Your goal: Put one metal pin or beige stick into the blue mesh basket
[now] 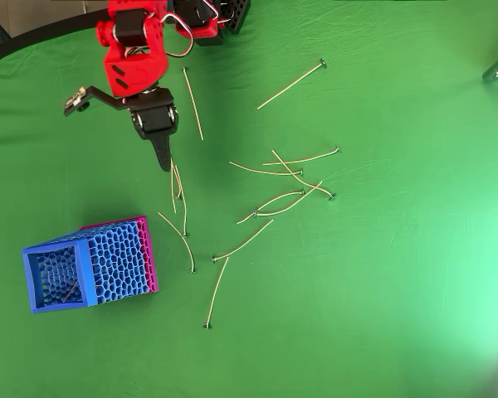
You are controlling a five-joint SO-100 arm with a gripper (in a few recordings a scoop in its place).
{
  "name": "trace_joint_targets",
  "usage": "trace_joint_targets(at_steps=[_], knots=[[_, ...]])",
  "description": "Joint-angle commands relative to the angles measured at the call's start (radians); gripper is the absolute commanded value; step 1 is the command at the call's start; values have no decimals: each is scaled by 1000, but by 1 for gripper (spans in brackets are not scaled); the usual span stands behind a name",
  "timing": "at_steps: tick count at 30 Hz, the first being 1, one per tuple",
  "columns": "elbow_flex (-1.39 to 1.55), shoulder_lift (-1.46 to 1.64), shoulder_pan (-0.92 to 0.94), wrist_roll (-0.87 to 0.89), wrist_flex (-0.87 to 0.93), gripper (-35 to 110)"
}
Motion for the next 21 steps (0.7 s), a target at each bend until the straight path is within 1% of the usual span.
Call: trace_joint_targets(at_steps=[1, 3, 5, 11, 21], knots=[[275, 97, -17, 28, -183, 1], [413, 158, -29, 35, -272, 1], [512, 207, -41, 49, -321, 1], [695, 319, -60, 135, -410, 1], [897, 529, -81, 206, -422, 1]])
